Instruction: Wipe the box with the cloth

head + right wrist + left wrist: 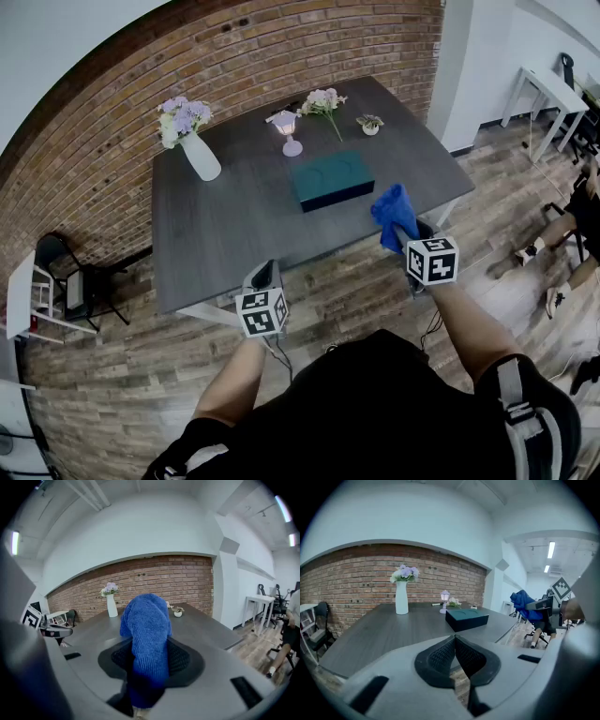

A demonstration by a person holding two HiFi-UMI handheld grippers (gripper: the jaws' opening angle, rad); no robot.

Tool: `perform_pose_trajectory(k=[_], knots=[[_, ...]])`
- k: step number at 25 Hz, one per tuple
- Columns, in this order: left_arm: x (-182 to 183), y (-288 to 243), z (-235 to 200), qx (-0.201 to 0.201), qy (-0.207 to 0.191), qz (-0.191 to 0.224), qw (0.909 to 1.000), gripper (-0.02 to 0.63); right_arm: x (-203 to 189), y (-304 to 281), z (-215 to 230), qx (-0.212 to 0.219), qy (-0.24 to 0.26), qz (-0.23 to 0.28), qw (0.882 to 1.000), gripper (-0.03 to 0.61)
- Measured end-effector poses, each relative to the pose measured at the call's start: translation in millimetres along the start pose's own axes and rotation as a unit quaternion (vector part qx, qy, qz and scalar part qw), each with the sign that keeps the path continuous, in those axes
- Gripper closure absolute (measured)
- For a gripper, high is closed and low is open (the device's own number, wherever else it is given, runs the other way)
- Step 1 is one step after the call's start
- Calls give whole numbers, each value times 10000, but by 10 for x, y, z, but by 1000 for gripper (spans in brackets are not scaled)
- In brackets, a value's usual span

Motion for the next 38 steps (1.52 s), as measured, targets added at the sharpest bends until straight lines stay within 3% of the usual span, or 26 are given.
perform_pose_trajectory(k=[16, 22, 27, 30, 32, 35, 38], knots=[[34, -142, 53, 5, 185, 66, 9998, 604, 180, -170, -91, 218, 204, 51, 9995, 426], [70, -266, 26, 40, 299, 93, 9995, 604, 243, -408, -377, 902, 479, -204, 9946, 425], [36, -391, -64, 246, 416, 44, 9988, 604, 452, -902, -836, 1693, 1060, -365, 9792, 425], [130, -640, -229, 456, 463, 44, 9979, 604, 597, -1371, -1142, 2280, 1493, -484, 9609, 425], [189, -763, -406, 791, 547, 55, 9954, 604, 643, -1714, -1407, 2805, 1850, -668, 9395, 425], [273, -745, -696, 1485, 745, 63, 9861, 604, 595, -2049, -1882, 3620, 2644, -1059, 8876, 425], [403, -747, -937, 2039, 899, 145, 9747, 604, 474, -2271, -2213, 4248, 3500, -1404, 8230, 423]])
Point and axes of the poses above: the fingertips, and each gripper's own axes: y backward along the fingers, z to its right, x out of its top, the point moved 4 cm from there along y, backward along the fingers, and after that the axes turned 4 degrees about z, right-handed, at the moved point
